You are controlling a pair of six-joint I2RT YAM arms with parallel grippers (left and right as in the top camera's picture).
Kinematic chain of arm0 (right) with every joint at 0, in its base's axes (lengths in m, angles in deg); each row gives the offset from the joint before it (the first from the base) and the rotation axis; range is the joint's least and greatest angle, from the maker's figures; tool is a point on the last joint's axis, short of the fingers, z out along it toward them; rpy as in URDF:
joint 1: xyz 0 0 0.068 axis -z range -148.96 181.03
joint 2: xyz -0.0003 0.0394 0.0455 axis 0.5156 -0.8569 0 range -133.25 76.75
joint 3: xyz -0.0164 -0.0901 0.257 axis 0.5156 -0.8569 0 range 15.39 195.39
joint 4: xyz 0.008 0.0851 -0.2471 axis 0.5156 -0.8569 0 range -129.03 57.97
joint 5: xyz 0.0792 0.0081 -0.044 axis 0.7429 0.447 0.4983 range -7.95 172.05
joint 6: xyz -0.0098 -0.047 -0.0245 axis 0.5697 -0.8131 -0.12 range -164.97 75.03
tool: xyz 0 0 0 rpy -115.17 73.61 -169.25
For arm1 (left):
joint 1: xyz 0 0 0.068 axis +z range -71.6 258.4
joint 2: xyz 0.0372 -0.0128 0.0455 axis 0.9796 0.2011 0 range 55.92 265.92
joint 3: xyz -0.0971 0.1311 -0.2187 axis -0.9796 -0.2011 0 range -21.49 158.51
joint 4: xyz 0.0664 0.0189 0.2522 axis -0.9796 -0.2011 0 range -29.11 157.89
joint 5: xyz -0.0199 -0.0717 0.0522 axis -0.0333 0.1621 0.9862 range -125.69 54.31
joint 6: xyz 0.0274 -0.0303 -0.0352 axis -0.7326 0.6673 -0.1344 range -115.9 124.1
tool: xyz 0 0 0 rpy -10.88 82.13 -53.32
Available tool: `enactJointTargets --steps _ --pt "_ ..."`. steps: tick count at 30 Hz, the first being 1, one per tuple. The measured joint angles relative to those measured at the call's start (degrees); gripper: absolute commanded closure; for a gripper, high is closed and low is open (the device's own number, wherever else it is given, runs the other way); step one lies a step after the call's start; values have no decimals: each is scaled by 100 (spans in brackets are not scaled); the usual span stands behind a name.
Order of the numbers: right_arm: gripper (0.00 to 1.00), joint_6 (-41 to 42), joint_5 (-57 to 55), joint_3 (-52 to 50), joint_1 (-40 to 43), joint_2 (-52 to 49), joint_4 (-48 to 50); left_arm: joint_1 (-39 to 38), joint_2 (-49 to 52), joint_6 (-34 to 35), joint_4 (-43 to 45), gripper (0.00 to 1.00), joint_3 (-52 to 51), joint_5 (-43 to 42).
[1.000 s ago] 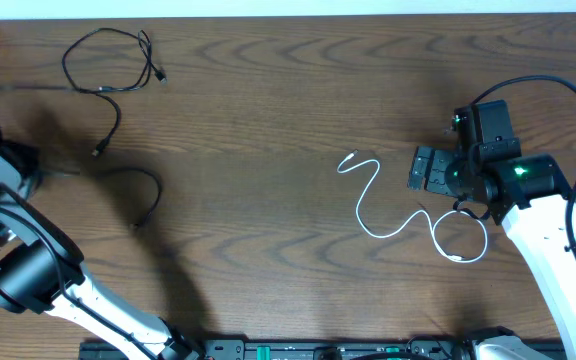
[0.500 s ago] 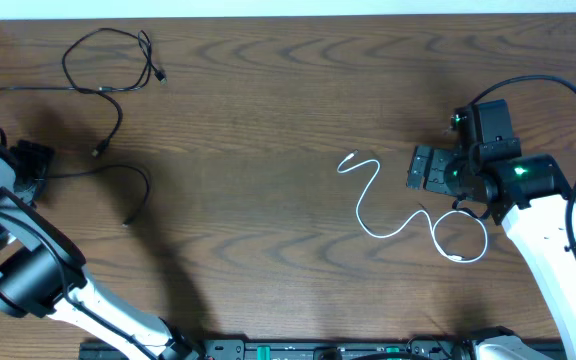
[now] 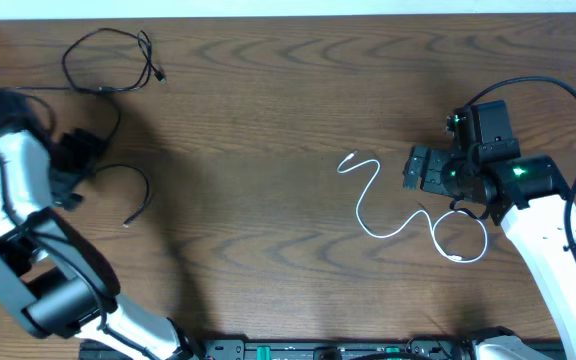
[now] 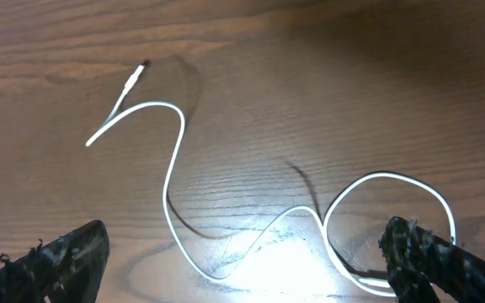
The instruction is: Untangle cables
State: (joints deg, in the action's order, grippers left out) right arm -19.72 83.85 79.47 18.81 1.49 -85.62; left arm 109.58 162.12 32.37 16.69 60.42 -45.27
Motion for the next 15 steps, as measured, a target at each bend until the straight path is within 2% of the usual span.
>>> enactJointTargets --steps 7,12,15 --pt "1 0 15 -7 0 0 2 -756 48 0 686 11 -857 76" --pt "1 0 17 -7 0 0 7 -960 48 157 1241 22 -1241 210" --pt "1 0 17 -9 0 0 9 -977 55 372 1314 23 -1329 221"
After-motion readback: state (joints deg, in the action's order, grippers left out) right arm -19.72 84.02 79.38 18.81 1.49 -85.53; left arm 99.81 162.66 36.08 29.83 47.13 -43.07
